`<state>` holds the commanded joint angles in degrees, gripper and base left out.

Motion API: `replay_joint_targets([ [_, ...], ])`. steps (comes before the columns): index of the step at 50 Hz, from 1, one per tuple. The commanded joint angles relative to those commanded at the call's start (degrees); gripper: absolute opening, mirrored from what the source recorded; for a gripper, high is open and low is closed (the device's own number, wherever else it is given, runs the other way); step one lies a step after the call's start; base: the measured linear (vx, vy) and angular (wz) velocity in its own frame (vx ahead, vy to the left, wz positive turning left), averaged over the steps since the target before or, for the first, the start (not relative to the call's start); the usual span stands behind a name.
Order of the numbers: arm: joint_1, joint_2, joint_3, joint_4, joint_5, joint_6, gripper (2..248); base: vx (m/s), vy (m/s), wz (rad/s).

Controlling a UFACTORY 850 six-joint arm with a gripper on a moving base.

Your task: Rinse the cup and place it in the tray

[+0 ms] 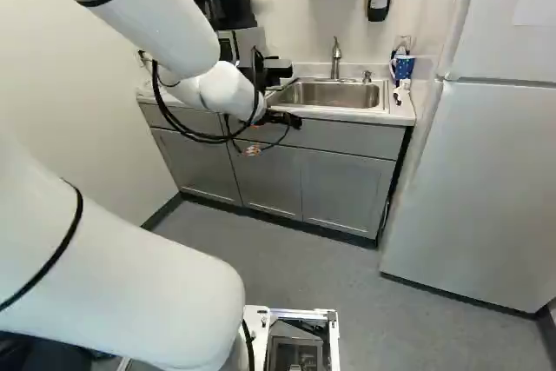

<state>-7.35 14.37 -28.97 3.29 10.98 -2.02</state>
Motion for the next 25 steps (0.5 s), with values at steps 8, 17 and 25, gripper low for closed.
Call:
replay_joint_targets([
  [8, 1.0, 0.2, 3.3, -0.5, 5.5, 0.3, 247, 0.000, 0.000, 0.000],
  [17, 2.1, 0.5, 6.8, -0.9, 11.1, 0.6, 247, 0.000, 0.000, 0.000],
  [25, 3.0, 0.7, 9.6, -1.3, 15.7, 0.8, 247, 0.000, 0.000, 0.000],
])
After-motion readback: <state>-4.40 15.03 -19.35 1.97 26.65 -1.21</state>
